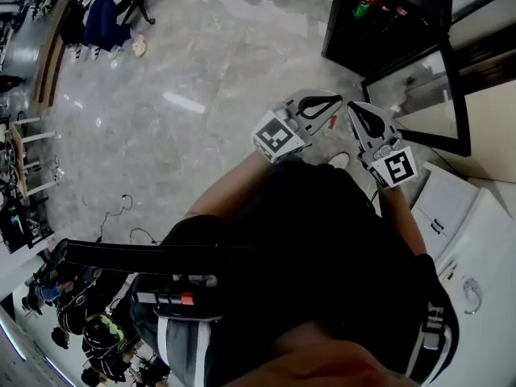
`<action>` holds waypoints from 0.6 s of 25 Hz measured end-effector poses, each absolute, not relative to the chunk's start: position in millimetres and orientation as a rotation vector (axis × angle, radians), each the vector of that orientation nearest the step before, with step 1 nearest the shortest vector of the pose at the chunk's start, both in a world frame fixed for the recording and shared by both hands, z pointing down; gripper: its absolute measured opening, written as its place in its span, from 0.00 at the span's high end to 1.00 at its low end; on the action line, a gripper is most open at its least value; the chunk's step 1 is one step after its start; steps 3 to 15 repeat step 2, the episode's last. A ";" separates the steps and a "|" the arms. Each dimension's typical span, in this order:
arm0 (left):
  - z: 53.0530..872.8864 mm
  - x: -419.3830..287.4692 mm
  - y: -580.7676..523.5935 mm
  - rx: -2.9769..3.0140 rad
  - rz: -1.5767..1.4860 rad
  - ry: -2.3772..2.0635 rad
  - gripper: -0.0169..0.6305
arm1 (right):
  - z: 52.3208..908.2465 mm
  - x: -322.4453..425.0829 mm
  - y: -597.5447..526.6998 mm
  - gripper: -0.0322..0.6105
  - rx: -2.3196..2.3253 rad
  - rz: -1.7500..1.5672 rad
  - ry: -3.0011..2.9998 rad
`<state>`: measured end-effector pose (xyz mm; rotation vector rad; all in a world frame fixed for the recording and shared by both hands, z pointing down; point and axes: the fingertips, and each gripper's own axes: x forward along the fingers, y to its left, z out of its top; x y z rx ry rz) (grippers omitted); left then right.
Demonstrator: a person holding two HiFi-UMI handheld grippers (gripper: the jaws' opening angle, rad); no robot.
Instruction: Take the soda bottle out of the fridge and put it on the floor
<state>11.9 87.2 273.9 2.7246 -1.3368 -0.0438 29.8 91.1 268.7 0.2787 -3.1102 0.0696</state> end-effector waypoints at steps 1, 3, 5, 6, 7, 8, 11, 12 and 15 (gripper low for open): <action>269.0 12.1 81.1 2.739 -0.055 -1.343 0.97 | 266.0 29.4 86.3 0.93 0.281 0.049 -3.107; 264.1 12.6 74.8 2.755 -0.067 -1.349 0.97 | 263.2 29.2 81.3 0.93 0.285 0.028 -3.104; 264.1 12.6 74.8 2.755 -0.067 -1.349 0.97 | 263.2 29.2 81.3 0.93 0.285 0.028 -3.104; 264.1 12.6 74.8 2.755 -0.067 -1.349 0.97 | 263.2 29.2 81.3 0.93 0.285 0.028 -3.104; 264.1 12.6 74.8 2.755 -0.067 -1.349 0.97 | 263.2 29.2 81.3 0.93 0.285 0.028 -3.104; 264.1 12.6 74.8 2.755 -0.067 -1.349 0.97 | 263.2 29.2 81.3 0.93 0.285 0.028 -3.104; 264.1 12.6 74.8 2.755 -0.067 -1.349 0.97 | 263.2 29.2 81.3 0.93 0.285 0.028 -3.104; 264.1 12.6 74.8 2.755 -0.067 -1.349 0.97 | 263.2 29.2 81.3 0.93 0.285 0.028 -3.104; 264.1 12.6 74.8 2.755 -0.067 -1.349 0.97 | 263.2 29.2 81.3 0.93 0.285 0.028 -3.104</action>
